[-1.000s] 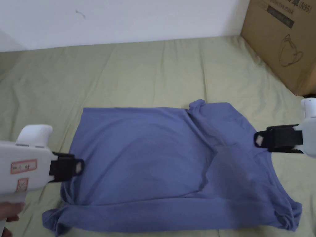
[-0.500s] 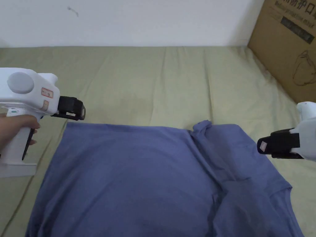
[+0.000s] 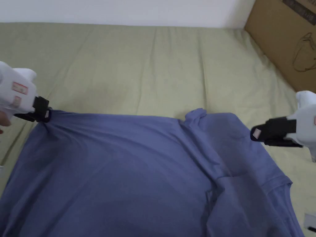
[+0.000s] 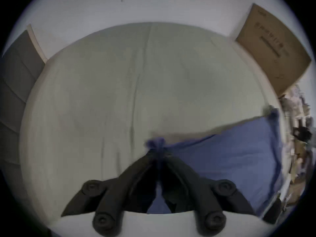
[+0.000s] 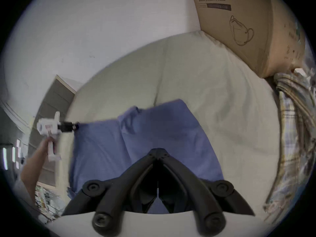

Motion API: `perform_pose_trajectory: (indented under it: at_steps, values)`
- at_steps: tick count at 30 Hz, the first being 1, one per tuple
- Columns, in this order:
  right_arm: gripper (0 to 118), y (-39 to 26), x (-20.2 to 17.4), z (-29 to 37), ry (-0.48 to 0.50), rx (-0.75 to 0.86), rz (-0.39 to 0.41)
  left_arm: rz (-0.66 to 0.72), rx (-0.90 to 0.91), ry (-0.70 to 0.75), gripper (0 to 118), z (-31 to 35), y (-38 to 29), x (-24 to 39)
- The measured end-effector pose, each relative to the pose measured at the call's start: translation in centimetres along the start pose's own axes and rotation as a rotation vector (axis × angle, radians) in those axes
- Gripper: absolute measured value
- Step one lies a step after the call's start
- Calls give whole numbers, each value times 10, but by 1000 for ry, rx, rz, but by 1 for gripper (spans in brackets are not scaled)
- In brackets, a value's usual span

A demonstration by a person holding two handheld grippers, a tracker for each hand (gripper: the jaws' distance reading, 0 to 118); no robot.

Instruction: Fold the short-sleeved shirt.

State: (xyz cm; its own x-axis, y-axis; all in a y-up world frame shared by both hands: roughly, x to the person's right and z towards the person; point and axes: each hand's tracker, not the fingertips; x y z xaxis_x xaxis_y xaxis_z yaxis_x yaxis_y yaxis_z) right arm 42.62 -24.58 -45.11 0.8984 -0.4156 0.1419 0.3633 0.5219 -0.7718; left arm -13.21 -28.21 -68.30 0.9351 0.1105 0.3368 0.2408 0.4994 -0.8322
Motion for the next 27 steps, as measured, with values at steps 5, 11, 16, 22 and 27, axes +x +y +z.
perform_pose_trajectory:
  at_steps: [5, 11, 16, 22, 27]
  values:
    - [85, 41, 13, -44, 10, -63, -131, 62, 10, -87, 2, 56, -17, 14]
    - [89, 57, 14, -117, -288, -186, 50, 55, 7, -67, 2, 79, -36, 26]
    - [18, 48, -9, -108, -314, -188, 173, 42, -25, -42, 2, 78, -37, 1]
    - [1, 47, -40, -31, -277, -49, 274, 70, 16, -43, 2, 121, -46, 0]
    - [1, 54, -56, 68, -228, 121, 229, 41, 122, -41, 2, 196, -51, 9]
